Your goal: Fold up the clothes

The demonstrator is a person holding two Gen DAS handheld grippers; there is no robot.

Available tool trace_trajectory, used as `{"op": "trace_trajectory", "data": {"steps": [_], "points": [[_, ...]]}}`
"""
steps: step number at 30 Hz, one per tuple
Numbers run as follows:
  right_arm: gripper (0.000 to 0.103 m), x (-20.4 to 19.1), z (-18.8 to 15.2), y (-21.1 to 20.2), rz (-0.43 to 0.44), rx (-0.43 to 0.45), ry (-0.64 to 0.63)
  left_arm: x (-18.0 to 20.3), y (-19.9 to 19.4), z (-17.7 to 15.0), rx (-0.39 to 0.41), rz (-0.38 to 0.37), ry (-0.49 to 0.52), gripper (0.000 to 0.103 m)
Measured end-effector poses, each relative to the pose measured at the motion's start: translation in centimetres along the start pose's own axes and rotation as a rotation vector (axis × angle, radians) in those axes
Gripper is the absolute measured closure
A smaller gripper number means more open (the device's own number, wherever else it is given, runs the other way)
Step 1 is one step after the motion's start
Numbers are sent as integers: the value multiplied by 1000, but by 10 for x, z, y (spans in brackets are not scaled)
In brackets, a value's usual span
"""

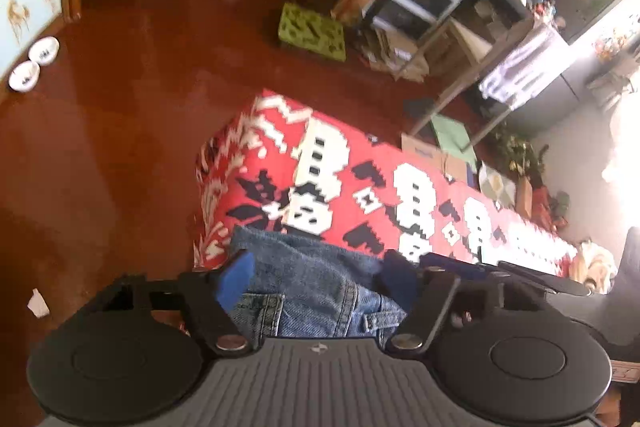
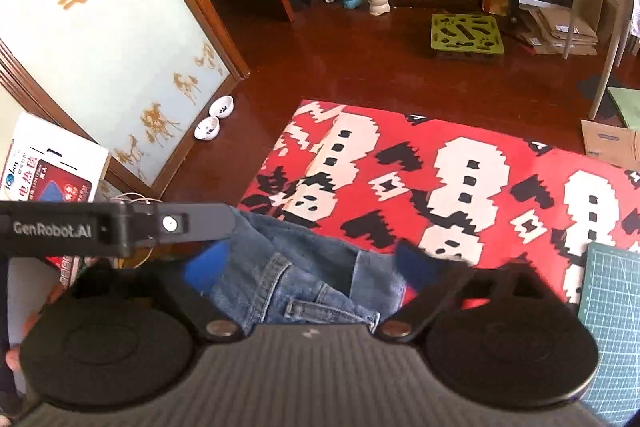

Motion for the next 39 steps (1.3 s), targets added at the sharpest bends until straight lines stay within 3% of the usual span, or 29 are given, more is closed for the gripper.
{"op": "trace_trajectory", "data": {"steps": [1, 2, 4, 5, 7, 11, 14, 15, 19, 29, 33, 39], "points": [[52, -2, 0, 2, -16, 0, -1, -2, 1, 0, -5, 5, 5, 69], [60, -3, 0, 4, -23, -4, 7, -4, 2, 0, -10, 9, 9, 78], [83, -6, 1, 10, -4, -27, 30, -11, 7, 1, -17, -1, -20, 87], [85, -8, 1, 13, 13, -34, 41, -18, 9, 0, -24, -7, -50, 98], [96, -12, 2, 20, 54, -45, 64, -25, 14, 0, -32, 2, -95, 98], [96, -27, -1, 40, 127, -82, 74, -28, 29, -1, -63, 33, -82, 98], [97, -28, -6, 57, 125, -111, 75, -31, 42, 0, -79, 44, -89, 99], [103, -26, -8, 63, 119, -119, 78, -31, 45, 1, -80, 52, -82, 99], [103, -11, -5, 73, 154, -134, 156, -33, 54, 6, -66, 71, -79, 100], [102, 43, 13, 70, -16, -105, 250, -23, 53, 12, -17, 81, -95, 99], [102, 49, 11, 57, 46, -110, 255, -14, 35, 11, 18, 59, -118, 99], [101, 25, -2, 61, 73, -155, 169, -8, 50, -5, -63, 91, -78, 100]]}}
Point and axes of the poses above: each gripper's, at about its wrist camera, not at the fingertips, and y roughly the way its jaws point, x to its right, z to its top, the point moved 3 cm from there along y, roughly the way its jaws point, and after that the axes turned 15 degrees about -z, right-handed, at the moved point
